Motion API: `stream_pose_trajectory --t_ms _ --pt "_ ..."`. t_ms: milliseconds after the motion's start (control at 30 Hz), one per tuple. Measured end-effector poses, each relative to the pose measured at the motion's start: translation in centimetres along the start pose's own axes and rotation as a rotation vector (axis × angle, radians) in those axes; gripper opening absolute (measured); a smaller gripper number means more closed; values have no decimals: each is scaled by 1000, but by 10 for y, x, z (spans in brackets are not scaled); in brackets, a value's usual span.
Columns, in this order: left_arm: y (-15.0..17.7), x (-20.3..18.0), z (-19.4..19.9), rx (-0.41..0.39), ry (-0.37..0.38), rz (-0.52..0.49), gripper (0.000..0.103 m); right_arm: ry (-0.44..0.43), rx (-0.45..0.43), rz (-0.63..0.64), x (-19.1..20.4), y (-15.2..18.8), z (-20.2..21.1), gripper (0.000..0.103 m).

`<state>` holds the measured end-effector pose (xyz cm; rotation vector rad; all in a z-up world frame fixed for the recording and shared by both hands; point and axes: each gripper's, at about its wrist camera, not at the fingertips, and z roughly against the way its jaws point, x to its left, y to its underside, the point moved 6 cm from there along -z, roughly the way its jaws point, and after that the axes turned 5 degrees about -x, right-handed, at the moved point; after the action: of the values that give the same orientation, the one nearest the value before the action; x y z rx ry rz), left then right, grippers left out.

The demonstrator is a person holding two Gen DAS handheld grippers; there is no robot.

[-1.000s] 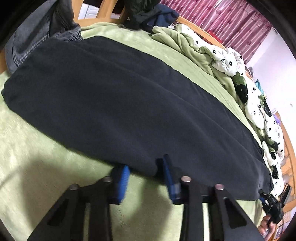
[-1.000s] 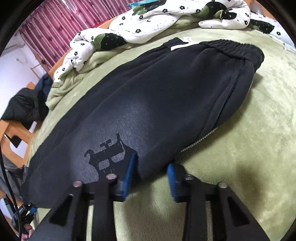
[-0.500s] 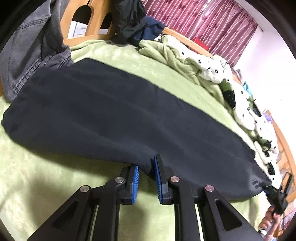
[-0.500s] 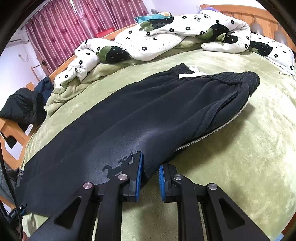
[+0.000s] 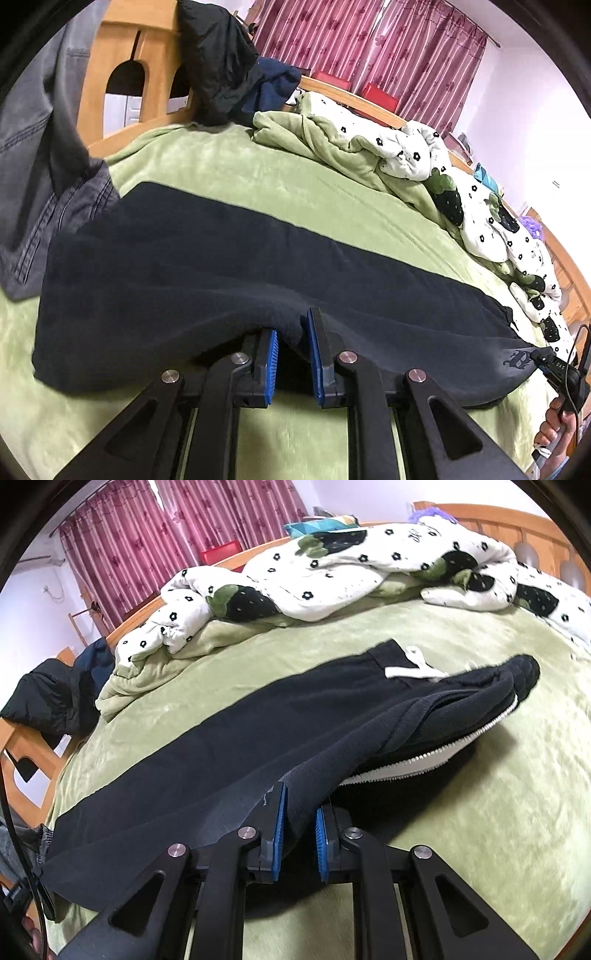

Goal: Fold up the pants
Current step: 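Grasp the pants edge with both grippers and lift it over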

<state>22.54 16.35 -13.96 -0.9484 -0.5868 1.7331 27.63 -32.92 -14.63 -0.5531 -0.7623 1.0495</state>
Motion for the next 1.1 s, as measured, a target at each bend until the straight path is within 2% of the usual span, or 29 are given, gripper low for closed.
stream_pose_trajectory --t_ms 333,733,1000,1100 --pt "-33 -10 -38 -19 -34 -36 14 -1 -4 46 20 -23 -30 14" --pt "-59 -19 -111 -5 -107 -74 14 20 -2 152 45 -55 -103 13" --pt "-56 -22 -145 29 -193 -115 14 96 65 199 51 -58 -168 13" --pt "-49 -26 -141 44 -202 -158 15 107 86 236 52 -51 -168 21"
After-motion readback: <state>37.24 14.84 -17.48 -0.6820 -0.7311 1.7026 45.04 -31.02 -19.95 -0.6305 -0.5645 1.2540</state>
